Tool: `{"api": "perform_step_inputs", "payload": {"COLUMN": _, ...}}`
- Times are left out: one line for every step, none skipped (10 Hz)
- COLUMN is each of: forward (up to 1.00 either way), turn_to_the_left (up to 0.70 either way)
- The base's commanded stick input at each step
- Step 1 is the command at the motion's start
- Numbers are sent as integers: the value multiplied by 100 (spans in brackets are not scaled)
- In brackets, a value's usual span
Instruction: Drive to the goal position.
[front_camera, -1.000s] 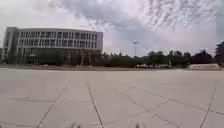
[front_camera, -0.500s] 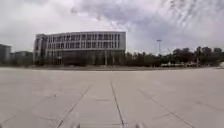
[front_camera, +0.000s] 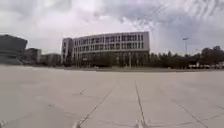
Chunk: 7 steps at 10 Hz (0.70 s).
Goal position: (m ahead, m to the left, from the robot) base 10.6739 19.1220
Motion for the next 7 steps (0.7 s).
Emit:
{"api": "perform_step_inputs", "payload": {"forward": 0, "turn_to_the_left": 70}}
{"api": "perform_step_inputs", "payload": {"forward": 0, "turn_to_the_left": 70}}
{"api": "perform_step_inputs", "payload": {"forward": 0, "turn_to_the_left": 70}}
{"api": "perform_step_inputs", "payload": {"forward": 0, "turn_to_the_left": 70}}
{"api": "perform_step_inputs", "payload": {"forward": 0, "turn_to_the_left": 70}}
{"api": "perform_step_inputs", "payload": {"forward": 0, "turn_to_the_left": 70}}
{"api": "perform_step_inputs", "payload": {"forward": 0, "turn_to_the_left": 70}}
